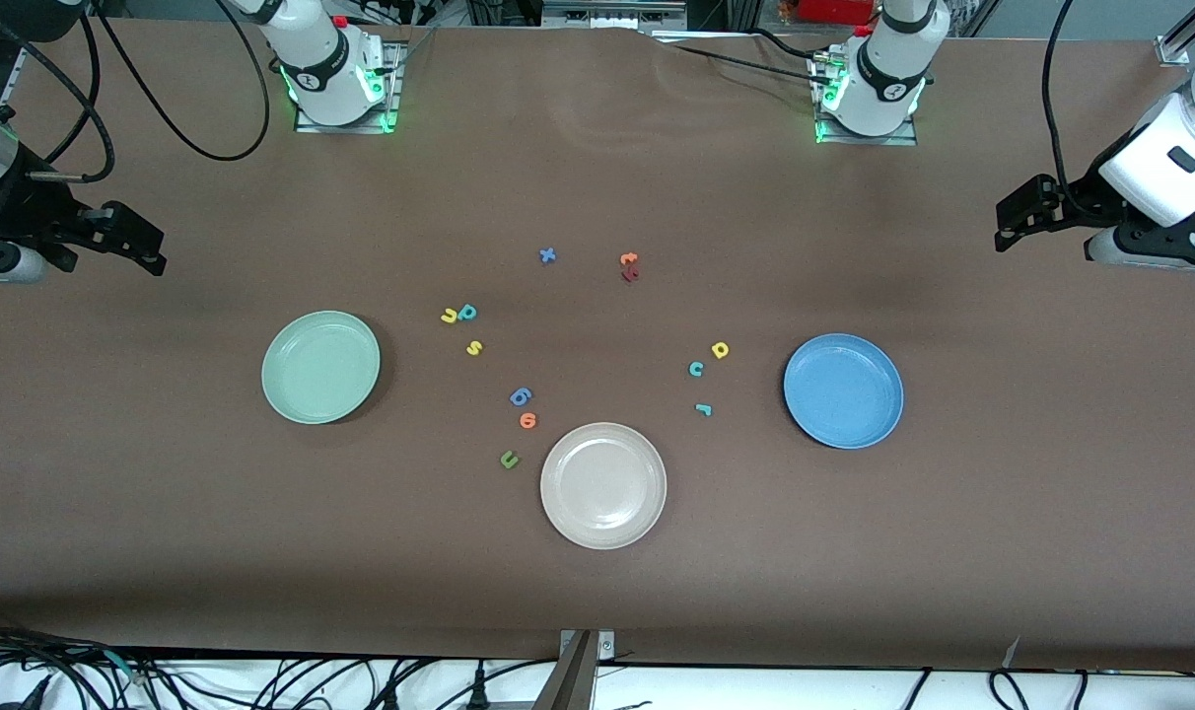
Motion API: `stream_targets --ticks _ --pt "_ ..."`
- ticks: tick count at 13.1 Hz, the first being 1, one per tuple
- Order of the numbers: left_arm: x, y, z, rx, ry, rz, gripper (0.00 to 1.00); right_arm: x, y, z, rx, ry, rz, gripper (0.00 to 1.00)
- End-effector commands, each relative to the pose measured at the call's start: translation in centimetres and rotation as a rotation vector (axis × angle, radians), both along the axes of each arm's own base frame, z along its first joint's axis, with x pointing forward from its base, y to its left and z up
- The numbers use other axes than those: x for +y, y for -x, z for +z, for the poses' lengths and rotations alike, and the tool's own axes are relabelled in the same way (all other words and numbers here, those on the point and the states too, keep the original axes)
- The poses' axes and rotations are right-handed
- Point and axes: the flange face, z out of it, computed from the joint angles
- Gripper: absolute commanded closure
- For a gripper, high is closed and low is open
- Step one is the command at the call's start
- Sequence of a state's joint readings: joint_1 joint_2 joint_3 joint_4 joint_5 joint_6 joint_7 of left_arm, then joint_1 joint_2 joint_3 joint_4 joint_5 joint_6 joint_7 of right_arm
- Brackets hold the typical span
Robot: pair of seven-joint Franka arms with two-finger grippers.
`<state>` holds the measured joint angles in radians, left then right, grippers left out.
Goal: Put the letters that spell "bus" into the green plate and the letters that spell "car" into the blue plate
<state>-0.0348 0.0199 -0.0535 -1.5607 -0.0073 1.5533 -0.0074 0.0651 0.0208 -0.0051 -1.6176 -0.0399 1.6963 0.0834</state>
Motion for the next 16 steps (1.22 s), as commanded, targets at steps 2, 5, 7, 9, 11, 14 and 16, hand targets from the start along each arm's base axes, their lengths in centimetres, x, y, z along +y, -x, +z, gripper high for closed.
stream_targets --ticks 2,5,7,9,11,14,16 --pt "0.1 -0.3 0.6 -0.010 -0.018 -0.019 0.00 0.0 -0.2 0.5 0.011 -0.014 -0.017 0.00" --pt "0.1 -0.3 0.6 -0.010 -0.018 -0.019 0.00 -0.3 -0.6 -0.3 0.025 -0.014 -0.023 0.00" --pt "0.1 -0.3 0.6 -0.010 -0.018 -0.019 0.00 -1.2 -0.6 -0.3 0.025 -0.020 -0.037 0.00" --pt "0.1 -0.3 0.6 -0.010 -0.016 -0.019 0.00 -1.1 -0.6 -0.3 0.025 -0.021 -0.037 0.00" --pt "0.1 -0.3 0.6 -0.010 -0.016 -0.019 0.00 -0.9 -0.6 -0.3 0.025 -0.021 -0.034 0.00" --pt "0.1 -0.3 0.6 -0.010 -0.016 -0.019 0.00 -0.9 -0.6 -0.3 0.026 -0.020 -0.035 0.00" --pt "0.1 -0.3 0.6 -0.009 -0.016 -0.019 0.00 -0.9 -0.6 -0.2 0.023 -0.022 -0.034 0.00"
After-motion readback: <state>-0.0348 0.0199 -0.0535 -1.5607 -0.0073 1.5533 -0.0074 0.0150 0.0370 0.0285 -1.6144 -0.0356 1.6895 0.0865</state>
